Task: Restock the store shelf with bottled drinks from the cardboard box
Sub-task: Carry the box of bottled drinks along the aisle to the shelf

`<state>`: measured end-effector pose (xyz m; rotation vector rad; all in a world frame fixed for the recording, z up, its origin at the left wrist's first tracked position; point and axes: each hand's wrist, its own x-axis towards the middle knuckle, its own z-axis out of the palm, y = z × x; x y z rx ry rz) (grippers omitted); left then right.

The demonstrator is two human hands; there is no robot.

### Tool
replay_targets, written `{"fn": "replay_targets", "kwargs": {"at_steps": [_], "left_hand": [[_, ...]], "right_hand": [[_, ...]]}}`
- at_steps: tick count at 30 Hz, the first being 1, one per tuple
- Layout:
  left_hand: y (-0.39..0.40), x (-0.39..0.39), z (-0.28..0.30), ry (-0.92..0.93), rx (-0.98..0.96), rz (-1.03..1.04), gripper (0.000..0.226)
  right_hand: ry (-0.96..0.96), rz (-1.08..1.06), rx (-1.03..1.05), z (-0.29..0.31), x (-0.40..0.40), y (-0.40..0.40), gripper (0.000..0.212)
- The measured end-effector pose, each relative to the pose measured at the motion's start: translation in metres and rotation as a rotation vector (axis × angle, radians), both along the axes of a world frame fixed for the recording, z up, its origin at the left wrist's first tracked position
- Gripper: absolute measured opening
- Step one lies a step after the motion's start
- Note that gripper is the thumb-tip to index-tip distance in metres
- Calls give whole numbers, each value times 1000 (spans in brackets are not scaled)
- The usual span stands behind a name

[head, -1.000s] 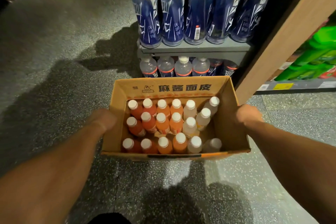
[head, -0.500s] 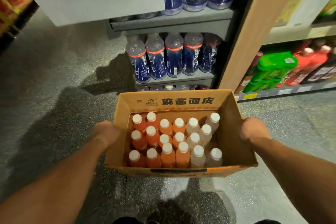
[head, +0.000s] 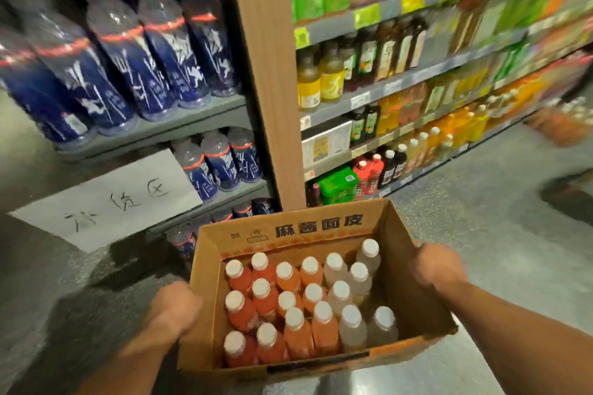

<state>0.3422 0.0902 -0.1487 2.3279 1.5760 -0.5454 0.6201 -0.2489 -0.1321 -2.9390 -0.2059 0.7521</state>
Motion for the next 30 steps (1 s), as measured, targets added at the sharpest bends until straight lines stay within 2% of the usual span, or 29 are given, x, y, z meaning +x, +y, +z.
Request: {"fn": "replay_targets", "kwargs": {"at_steps": [7, 12, 20, 26, 30], "left_hand": [[-61, 94, 124, -32, 91, -266, 32], [-127, 171, 179, -82, 120, -420, 28], [-232, 286, 212, -70, 165, -570, 20], [-292, 385, 213, -104, 137, -617, 22], [-319, 464, 205, -75, 102, -676, 18]], "right_hand": [[-42, -201, 37, 113, 16, -121, 26], [-75, -263, 93, 161, 46, -207, 26], [-209, -413, 86, 202, 110, -321, 22], [-225, -490, 80, 199, 181, -387, 21], [-234, -496, 36, 195, 239, -417, 12]]}}
